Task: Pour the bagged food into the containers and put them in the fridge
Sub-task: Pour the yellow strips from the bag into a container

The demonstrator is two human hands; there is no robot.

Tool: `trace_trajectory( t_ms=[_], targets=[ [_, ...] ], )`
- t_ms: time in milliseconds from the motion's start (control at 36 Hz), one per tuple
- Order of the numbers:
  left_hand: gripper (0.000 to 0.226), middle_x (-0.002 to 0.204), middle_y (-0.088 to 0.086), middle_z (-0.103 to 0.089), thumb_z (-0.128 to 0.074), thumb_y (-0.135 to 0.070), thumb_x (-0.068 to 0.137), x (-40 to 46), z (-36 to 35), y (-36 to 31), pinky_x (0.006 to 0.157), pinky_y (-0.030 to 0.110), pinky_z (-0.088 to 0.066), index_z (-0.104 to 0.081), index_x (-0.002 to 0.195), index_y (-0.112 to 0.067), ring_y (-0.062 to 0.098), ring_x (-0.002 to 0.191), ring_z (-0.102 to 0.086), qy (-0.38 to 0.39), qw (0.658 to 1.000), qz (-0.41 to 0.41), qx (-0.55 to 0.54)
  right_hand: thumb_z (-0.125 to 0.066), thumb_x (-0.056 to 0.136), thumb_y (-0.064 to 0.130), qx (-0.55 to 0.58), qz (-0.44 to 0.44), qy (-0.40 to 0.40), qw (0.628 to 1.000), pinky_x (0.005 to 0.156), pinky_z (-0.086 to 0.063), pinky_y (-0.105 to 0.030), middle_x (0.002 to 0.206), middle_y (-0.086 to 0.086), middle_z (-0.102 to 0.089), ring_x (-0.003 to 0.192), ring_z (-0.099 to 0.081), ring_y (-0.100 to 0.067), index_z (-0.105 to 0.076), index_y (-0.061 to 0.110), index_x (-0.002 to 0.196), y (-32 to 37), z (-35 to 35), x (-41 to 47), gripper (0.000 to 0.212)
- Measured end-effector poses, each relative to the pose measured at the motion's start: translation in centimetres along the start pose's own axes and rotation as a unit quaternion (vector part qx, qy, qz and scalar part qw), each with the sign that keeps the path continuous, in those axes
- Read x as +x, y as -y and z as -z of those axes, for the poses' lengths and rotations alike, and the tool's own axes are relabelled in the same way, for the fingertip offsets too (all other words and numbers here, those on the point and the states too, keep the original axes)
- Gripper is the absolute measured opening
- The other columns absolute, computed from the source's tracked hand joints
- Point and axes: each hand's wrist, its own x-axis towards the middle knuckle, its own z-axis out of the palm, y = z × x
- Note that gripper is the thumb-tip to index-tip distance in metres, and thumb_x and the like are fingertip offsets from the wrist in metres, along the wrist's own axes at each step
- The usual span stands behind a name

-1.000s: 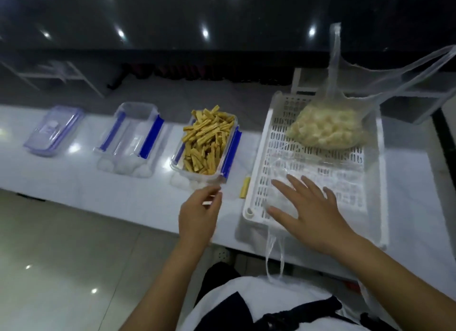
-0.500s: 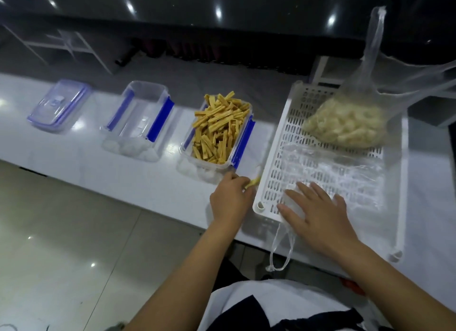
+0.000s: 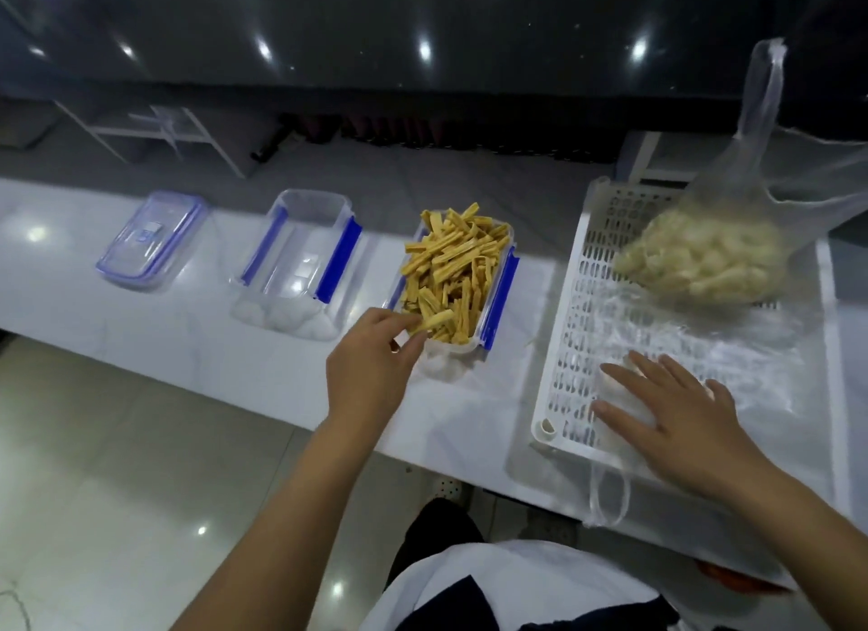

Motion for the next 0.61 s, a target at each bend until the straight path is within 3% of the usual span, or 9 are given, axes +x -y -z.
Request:
trace_trajectory(
  t_ms=[83,139,222,306,361,444,528,611],
  targets=[
    [0.029,0.107,-0.012,-0.064,-0.069,-0.037,0.091,2.7,0.1,0.8,0.067,0.02,-0.048,-0.07,0.119,-0.029,0.005,0.082,-0.059,0.031,0.999,0.002,-0.013,-0.021,0.078,0.081,0.041,-0.011,-0.03,0.999,0.121,-0.008,-0.048,0.165,0.013,-0.012,0.153,-0.007,-0.015,-0.027,0.05,0.15,1.9,1.3,-0.5,0.078],
    [0.032,0.108,-0.011,-0.066,-0.066,-0.039,0.093,4.1,0.2,1.4,0.073,0.023,-0.052,-0.069,0.122,-0.027,0.007,0.09,-0.062,0.02,0.997,0.019,-0.069,-0.031,0.08,0.077,0.094,-0.009,-0.07,0.993,0.12,-0.014,-0.045,0.163,0.011,-0.022,0.151,-0.017,-0.016,-0.035,0.048,0.147,3.6,2.3,-0.8,0.074],
    [0.035,0.118,-0.012,-0.066,-0.062,-0.043,0.095,6.0,0.7,2.4,0.075,0.017,-0.048,-0.065,0.125,-0.027,0.005,0.101,-0.062,0.018,0.982,0.072,-0.173,-0.048,0.079,0.069,0.2,0.03,-0.146,0.969,0.113,-0.027,-0.032,0.152,0.017,-0.041,0.141,-0.035,-0.007,-0.051,0.046,0.137,6.6,3.4,-1.2,0.062],
    [0.04,0.131,-0.012,-0.058,-0.058,-0.047,0.095,8.5,1.0,3.4,0.08,0.02,-0.042,-0.057,0.133,-0.033,0.006,0.11,-0.053,0.078,0.955,0.143,-0.247,-0.061,0.084,0.067,0.302,0.089,-0.158,0.936,0.104,-0.032,-0.02,0.138,0.035,-0.049,0.13,-0.041,0.012,-0.055,0.053,0.13,10.1,4.3,-0.7,0.048],
    [0.046,0.14,-0.008,-0.053,-0.053,-0.056,0.096,10.3,1.1,3.9,0.093,0.031,-0.044,-0.053,0.137,-0.035,0.011,0.116,-0.05,0.133,0.93,0.19,-0.285,-0.062,0.084,0.059,0.38,0.099,-0.151,0.907,0.099,-0.037,-0.02,0.132,0.038,-0.053,0.126,-0.046,0.012,-0.058,0.054,0.127,12.3,4.5,0.6,0.043],
    [0.06,0.145,-0.001,-0.051,-0.048,-0.065,0.093,12.9,1.3,4.3,0.105,0.043,-0.043,-0.049,0.142,-0.029,0.021,0.127,-0.05,0.215,0.882,0.245,-0.341,-0.065,0.084,0.056,0.518,0.021,-0.126,0.846,0.096,-0.046,-0.031,0.127,0.028,-0.059,0.12,-0.055,0.002,-0.06,0.054,0.122,15.1,4.8,3.9,0.038],
    [0.069,0.141,0.004,-0.055,-0.046,-0.071,0.091,15.1,1.3,4.3,0.095,0.044,-0.049,-0.048,0.142,-0.026,0.024,0.121,-0.056,0.297,0.84,0.254,-0.377,-0.057,0.091,0.058,0.598,-0.111,-0.079,0.79,0.101,-0.047,-0.05,0.133,0.006,-0.053,0.122,-0.054,-0.023,-0.051,0.038,0.131,16.4,4.9,7.9,0.045],
    [0.062,0.125,0.006,-0.065,-0.045,-0.074,0.089,16.8,1.1,4.2,0.093,0.05,-0.053,-0.056,0.127,-0.025,0.028,0.111,-0.062,0.356,0.811,0.256,-0.387,-0.053,0.091,0.062,0.627,-0.19,-0.035,0.755,0.094,-0.05,-0.048,0.121,-0.005,-0.059,0.11,-0.06,-0.029,-0.057,0.027,0.117,16.7,5.1,11.3,0.044]
  ],
)
